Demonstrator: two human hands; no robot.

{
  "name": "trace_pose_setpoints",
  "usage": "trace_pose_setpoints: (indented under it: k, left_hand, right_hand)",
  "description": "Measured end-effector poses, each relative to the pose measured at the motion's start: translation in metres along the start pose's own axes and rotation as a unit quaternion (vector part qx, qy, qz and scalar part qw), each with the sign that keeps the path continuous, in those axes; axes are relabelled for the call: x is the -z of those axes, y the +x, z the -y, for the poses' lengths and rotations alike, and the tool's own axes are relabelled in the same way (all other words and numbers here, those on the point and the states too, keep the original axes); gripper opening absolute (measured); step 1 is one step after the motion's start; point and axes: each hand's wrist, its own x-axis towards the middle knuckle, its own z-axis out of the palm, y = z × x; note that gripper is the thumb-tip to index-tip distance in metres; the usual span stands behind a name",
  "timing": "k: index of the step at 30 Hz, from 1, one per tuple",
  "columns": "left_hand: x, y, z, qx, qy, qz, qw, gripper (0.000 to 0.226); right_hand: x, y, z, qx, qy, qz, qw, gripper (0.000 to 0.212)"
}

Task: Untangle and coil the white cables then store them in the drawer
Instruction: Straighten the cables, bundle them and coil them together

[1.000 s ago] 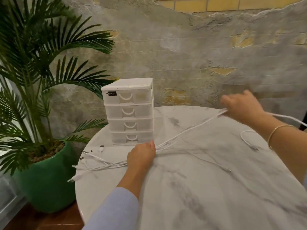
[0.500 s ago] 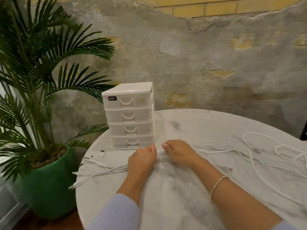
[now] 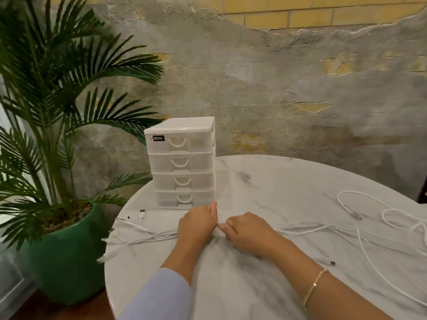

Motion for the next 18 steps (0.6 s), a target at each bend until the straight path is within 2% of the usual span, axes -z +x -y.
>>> trace_pose_setpoints:
  k: [4,8,11,15,18]
  left_hand:
    - [-0.001,-0.002,-0.003,-0.017,0.014,0.011,1.0,0.049]
    - [-0.002,-0.003,-0.005,-0.024,0.029,0.03,0.999,0.053]
    - [-0.002,-0.001,-0.003,-0.016,0.032,0.027,0.999,0.053]
    - [-0.002,-0.003,-0.002,-0.021,0.048,0.022,0.998,0.052]
    - [-0.001,-0.006,-0.004,-0.029,0.052,0.025,0.998,0.051]
  right_hand:
    - [0.006,-0.003,-0.029,-0.096,-0.026,-0.069,0.993,0.053]
    - [0.006,0.007,-0.044,-0.194,-0.045,-0.123,0.972,0.047]
    - [0.003,0.008,-0.044,-0.157,-0.035,-0.113,0.981,0.038]
    - [-0.001,0.004,-0.036,-0.055,-0.027,-0.033,0.998,0.041]
    - [0.003,0.006,-0.044,-0.103,-0.039,-0.044,0.993,0.032]
